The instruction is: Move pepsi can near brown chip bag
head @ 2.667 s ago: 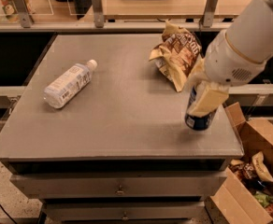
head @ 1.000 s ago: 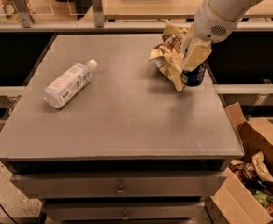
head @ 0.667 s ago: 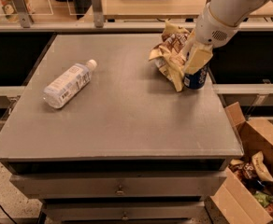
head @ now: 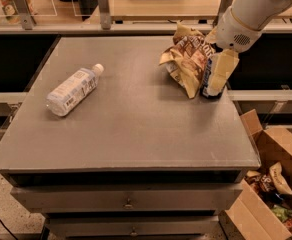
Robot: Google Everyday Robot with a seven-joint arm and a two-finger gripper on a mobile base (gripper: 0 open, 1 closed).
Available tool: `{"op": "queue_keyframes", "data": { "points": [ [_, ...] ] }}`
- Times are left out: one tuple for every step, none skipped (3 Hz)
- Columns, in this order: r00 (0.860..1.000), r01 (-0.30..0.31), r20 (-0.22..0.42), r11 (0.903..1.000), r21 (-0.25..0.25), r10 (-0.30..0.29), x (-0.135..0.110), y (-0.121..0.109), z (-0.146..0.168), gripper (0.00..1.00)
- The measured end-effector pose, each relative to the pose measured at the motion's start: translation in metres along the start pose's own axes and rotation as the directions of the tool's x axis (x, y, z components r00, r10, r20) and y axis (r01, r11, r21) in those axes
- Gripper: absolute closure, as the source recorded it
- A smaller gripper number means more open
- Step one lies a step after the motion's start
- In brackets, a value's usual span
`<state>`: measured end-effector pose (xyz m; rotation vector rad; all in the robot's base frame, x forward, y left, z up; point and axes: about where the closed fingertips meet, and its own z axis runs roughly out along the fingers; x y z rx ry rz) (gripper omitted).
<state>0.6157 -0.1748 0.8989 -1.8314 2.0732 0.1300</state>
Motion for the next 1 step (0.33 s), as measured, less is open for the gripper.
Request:
{"op": "queue_keyframes", "data": {
  "points": [
    [1.0, 0.0, 0.003, 1.0, -0.001, 0.0, -0.0008, 0.0001, -0.0014, 0.0]
  ]
}}
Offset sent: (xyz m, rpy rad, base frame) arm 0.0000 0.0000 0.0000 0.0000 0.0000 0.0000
